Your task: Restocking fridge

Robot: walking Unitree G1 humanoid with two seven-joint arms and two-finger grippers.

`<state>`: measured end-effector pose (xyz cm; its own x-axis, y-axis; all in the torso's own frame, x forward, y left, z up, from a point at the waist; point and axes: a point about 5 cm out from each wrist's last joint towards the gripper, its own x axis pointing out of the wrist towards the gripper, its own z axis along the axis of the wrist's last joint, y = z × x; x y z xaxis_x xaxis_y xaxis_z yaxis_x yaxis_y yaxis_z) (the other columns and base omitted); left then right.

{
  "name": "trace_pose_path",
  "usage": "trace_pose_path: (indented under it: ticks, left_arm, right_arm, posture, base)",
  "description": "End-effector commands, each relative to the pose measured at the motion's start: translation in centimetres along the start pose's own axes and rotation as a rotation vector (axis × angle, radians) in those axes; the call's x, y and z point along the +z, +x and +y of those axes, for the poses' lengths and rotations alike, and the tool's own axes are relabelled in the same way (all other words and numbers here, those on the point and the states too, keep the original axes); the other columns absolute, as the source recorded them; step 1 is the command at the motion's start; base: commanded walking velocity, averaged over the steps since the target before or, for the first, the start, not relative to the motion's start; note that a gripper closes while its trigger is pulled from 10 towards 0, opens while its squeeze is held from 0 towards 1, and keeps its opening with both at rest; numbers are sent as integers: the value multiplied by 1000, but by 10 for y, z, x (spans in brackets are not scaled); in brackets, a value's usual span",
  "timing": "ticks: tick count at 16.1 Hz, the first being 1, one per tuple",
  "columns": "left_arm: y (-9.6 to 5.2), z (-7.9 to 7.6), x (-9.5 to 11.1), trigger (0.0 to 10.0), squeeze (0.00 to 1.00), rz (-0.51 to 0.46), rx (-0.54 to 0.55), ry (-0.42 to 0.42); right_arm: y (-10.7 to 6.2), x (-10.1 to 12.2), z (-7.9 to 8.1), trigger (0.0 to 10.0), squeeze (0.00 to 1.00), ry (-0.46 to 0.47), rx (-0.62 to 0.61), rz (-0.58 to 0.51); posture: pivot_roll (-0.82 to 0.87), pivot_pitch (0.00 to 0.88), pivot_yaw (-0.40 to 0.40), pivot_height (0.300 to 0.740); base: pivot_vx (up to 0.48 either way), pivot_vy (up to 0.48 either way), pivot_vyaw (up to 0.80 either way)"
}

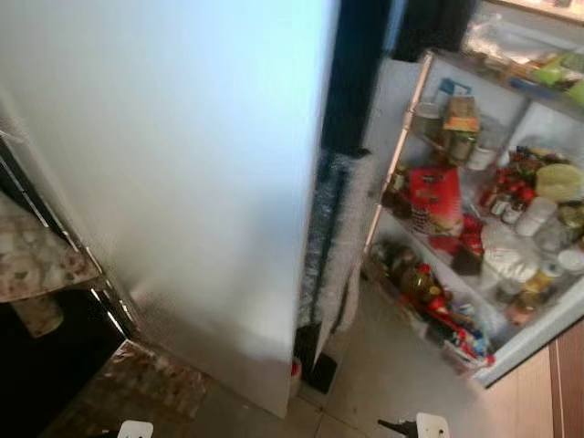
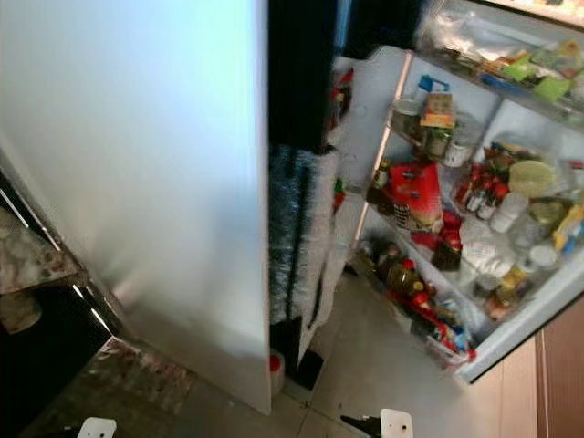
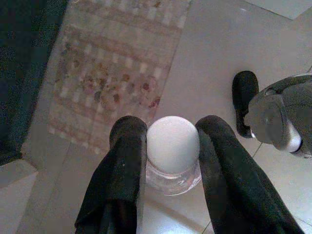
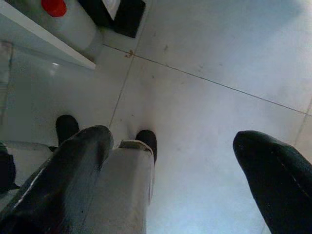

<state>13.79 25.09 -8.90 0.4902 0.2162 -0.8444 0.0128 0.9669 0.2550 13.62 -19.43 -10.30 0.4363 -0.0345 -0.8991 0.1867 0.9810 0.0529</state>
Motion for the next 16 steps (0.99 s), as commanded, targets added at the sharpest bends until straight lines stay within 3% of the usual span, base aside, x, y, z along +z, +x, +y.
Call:
trace_pose_path:
  ticks: [1, 5, 8, 10, 13, 16]
  left_arm:
    - [0, -3, 0, 10000, 0, 4, -17, 1]
    - [0, -2, -1, 10000, 0, 7, -16, 12]
    - [0, -2, -1, 10000, 0, 7, -17, 15]
    - [0, -2, 0, 10000, 0, 5, -18, 13]
    - [0, -3, 0, 10000, 0, 7, -20, 10]
    - [0, -4, -1, 10000, 0, 9, -22, 6]
  right_arm:
    - [0, 2, -3, 10000, 0, 24, -8, -11]
    - [-1, 2, -5, 10000, 0, -41, 4, -19]
    - [-1, -1, -3, 10000, 0, 8, 27, -8]
    - [-1, -1, -4, 10000, 0, -25, 16, -6]
    - [-1, -2, -1, 10000, 0, -65, 27, -1]
    - [-1, -3, -2, 10000, 0, -28, 24, 0]
  posture:
    - [80, 0, -26, 740]
    - [82, 0, -22, 740]
    - [81, 0, -22, 740]
    - [80, 0, -24, 740]
    - [81, 0, -28, 740]
    - [81, 0, -27, 740]
  base:
    - [0, -420, 0]
    - [0, -424, 200]
    - [0, -424, 267]
    - [0, -428, 0]
    - [0, -423, 723]
    - [0, -423, 267]
